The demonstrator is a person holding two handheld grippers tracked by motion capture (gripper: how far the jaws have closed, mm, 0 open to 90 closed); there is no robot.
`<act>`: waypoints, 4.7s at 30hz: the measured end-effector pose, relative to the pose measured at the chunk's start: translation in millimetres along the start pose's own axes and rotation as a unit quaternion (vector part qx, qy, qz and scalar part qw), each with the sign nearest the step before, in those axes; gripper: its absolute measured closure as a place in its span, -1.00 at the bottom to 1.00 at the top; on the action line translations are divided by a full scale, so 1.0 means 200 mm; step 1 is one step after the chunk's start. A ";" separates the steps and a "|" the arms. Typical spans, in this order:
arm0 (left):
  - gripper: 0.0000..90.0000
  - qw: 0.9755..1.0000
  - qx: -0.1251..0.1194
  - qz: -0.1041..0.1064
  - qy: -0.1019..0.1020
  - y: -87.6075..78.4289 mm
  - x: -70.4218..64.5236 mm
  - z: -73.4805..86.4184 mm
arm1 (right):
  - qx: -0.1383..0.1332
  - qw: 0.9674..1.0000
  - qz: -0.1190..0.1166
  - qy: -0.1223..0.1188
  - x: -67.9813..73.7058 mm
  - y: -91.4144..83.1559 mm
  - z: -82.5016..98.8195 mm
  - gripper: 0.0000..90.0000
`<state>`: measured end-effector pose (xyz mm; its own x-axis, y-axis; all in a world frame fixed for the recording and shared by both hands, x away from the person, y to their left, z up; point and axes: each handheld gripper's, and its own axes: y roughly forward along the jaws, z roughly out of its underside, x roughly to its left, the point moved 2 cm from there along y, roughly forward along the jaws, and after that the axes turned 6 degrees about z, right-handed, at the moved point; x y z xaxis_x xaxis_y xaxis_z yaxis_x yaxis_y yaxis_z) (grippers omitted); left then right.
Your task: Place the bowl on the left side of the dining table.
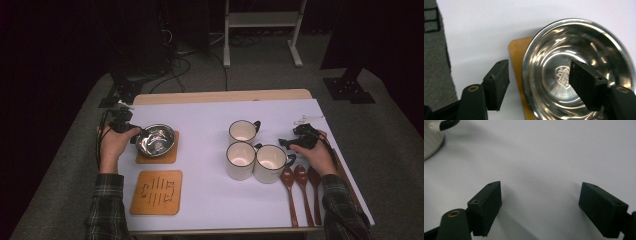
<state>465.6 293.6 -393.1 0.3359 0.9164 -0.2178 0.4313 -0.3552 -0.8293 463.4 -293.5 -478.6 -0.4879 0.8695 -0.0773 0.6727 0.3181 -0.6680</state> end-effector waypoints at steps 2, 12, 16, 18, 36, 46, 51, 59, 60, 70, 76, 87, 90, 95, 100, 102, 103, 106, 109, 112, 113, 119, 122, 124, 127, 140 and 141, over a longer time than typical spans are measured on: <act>-0.36 1.000 -0.002 0.003 0.006 0.00 -0.01 0.00 | 0.000 1.000 0.000 0.000 0.00 0.00 0.00 -0.62; -0.57 0.999 -0.017 0.011 0.024 -0.02 -0.07 -0.01 | 0.000 1.000 0.000 0.000 0.00 0.00 0.00 -0.62; -0.63 0.999 -0.022 0.025 0.035 -0.02 -0.11 -0.02 | 0.000 1.000 0.000 0.000 0.00 0.00 0.00 -0.62; -0.63 0.998 -0.026 0.030 0.040 -0.03 -0.13 -0.02 | 0.000 1.000 0.000 0.000 0.00 0.00 0.00 -0.62; -0.78 0.994 -0.049 0.064 0.077 -0.07 -0.29 0.00 | 0.000 1.000 0.000 0.000 0.00 0.00 0.00 -0.62; -0.78 0.991 -0.048 0.075 0.098 -0.06 -0.38 0.03 | 0.000 1.000 0.000 0.000 0.00 0.00 0.00 -0.62; -0.78 0.989 -0.048 0.080 0.113 -0.07 -0.44 0.05 | 0.000 1.000 0.000 0.000 0.00 0.00 0.00 -0.62; -0.78 0.986 -0.047 0.088 0.133 -0.08 -0.53 0.08 | 0.000 1.000 0.000 0.000 0.00 0.00 0.00 -0.62; -0.78 0.986 -0.047 0.091 0.134 -0.08 -0.54 0.08 | 0.000 1.000 0.000 0.000 0.00 0.00 0.00 -0.62; -0.78 0.979 -0.040 0.113 0.164 -0.05 -0.65 0.15 | 0.000 1.000 0.001 -0.001 0.00 0.00 0.00 -0.62; -0.78 0.974 -0.037 0.127 0.182 -0.02 -0.72 0.19 | 0.000 1.000 0.000 0.000 0.00 0.00 0.00 -0.62; -0.78 0.964 -0.028 0.150 0.216 0.04 -0.84 0.27 | 0.000 1.000 0.000 0.000 0.00 0.00 0.00 -0.62; -0.78 0.962 -0.026 0.155 0.222 0.05 -0.86 0.29 | 0.000 1.000 0.000 0.000 0.00 0.00 0.00 -0.62; -0.78 0.959 -0.019 0.159 0.233 0.09 -0.89 0.34 | 0.000 1.000 0.000 0.000 0.00 0.00 0.00 -0.62; -0.78 0.957 -0.015 0.163 0.238 0.13 -0.91 0.37 | 0.000 1.000 0.000 0.000 0.00 0.00 0.00 -0.62; -0.78 0.957 -0.015 0.165 0.239 0.14 -0.92 0.39 | 0.000 1.000 0.000 0.000 0.00 0.00 0.00 -0.62; -0.78 0.957 -0.012 0.164 0.239 0.15 -0.92 0.40 | 0.000 1.000 0.000 0.000 0.00 0.00 0.00 -0.62; -0.79 0.956 -0.011 0.167 0.242 0.18 -0.94 0.42 | 0.000 1.000 0.000 0.000 0.00 0.00 0.00 -0.62; -0.79 0.955 -0.006 0.165 0.248 0.20 -0.95 0.45 | 0.000 1.000 0.000 0.000 0.00 0.00 0.00 -0.62; -0.79 0.955 -0.007 0.164 0.249 0.21 -0.95 0.47 | 0.000 1.000 0.000 0.000 0.00 0.00 0.00 -0.62; -0.79 0.954 -0.007 0.164 0.249 0.22 -0.95 0.48 | 0.000 1.000 0.000 0.000 0.00 0.00 0.00 -0.62; -0.79 0.952 -0.006 0.160 0.261 0.26 -0.98 0.52 | 0.000 1.000 0.000 0.000 0.00 0.00 0.00 -0.62; -0.79 0.950 -0.003 0.152 0.272 0.28 -0.99 0.53 | 0.000 1.000 0.000 0.000 0.00 0.00 0.00 -0.62; -0.79 0.949 -0.002 0.147 0.278 0.30 -1.00 0.54 | 0.000 1.000 0.000 0.000 0.00 0.00 0.00 -0.62; -0.79 0.948 0.000 0.144 0.283 0.32 -1.02 0.55 | 0.000 1.000 0.000 0.000 0.00 0.00 0.00 -0.62; -0.95 0.942 -0.007 0.128 0.310 0.37 -1.06 0.60 | 0.002 1.000 0.000 0.001 0.00 0.00 0.00 -0.62; -0.95 0.942 -0.012 0.129 0.310 0.37 -1.06 0.60 | 0.003 1.000 0.000 0.002 0.00 0.00 0.00 -0.62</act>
<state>325.0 95.0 -470.3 0.8529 0.5184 -0.0623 0.2845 -0.5614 -0.7771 463.4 -293.2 -478.0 -0.4859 0.8708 -0.0746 0.6699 0.3162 -0.6717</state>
